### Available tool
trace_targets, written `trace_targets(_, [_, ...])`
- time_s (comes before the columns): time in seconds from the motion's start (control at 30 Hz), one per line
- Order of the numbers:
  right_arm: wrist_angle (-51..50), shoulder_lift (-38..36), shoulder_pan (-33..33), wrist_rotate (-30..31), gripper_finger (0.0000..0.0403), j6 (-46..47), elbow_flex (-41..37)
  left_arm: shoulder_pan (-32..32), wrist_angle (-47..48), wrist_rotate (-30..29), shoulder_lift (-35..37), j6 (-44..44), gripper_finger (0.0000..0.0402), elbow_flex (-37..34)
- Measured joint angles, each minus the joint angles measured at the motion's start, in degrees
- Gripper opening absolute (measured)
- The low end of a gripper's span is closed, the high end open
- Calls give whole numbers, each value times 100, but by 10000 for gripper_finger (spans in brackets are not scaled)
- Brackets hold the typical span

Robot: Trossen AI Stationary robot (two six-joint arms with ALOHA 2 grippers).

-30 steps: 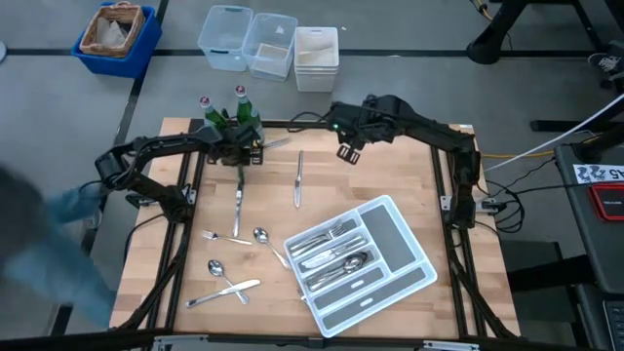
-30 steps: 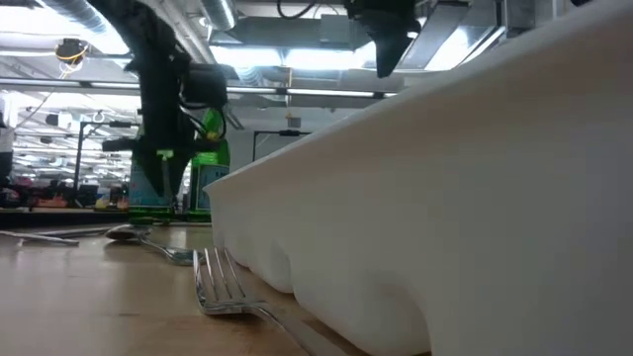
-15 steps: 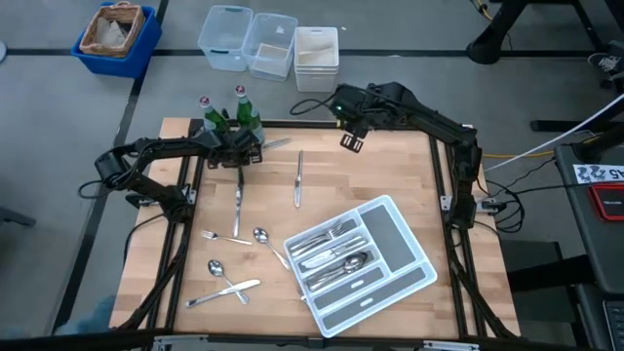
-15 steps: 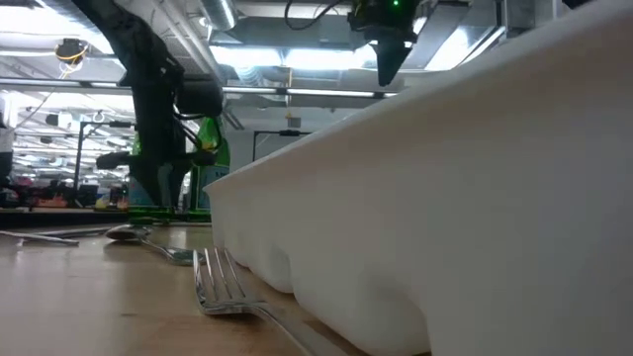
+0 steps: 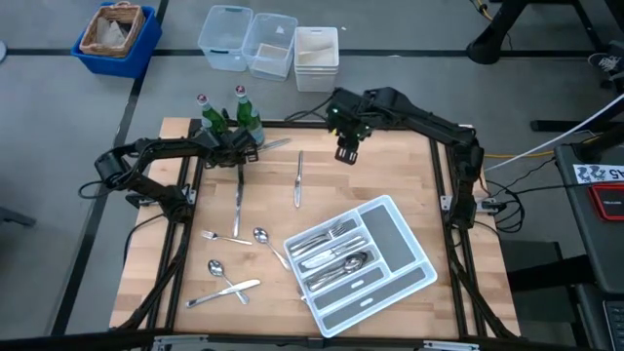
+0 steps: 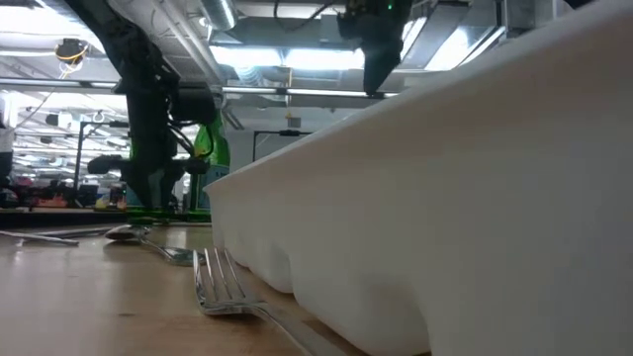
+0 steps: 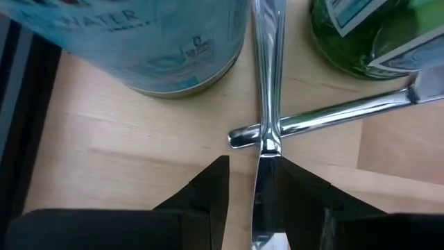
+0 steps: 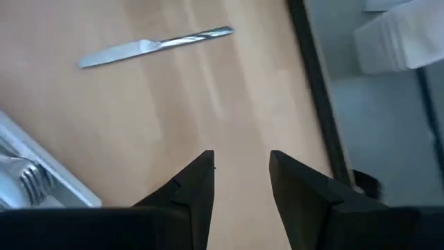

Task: Sort silverware
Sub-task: Put the silver table knife into the white silverware tray

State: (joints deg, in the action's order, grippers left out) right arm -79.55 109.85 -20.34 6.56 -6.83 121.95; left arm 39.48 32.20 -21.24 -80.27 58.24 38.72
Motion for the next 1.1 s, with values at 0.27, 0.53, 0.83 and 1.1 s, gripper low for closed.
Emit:
trace_targets(0.27, [1212,-165,-41,-1047,143,-96,-1626,31,-424,-9,0,-242,101,2])
trace_targets(0.53, [2867,-167,-33,-2040,143,-44,-2904,85,-465,-44,-12,-335,101,4])
trace_targets(0.83, [4287,-169,-33,-2274,143,394,-3696,96,-529,-11,-378,-424,101,4])
trace_targets(1.1, [4559,-169,-33,-2274,143,422,-4033,96,-838,4,-563,-468,101,9])
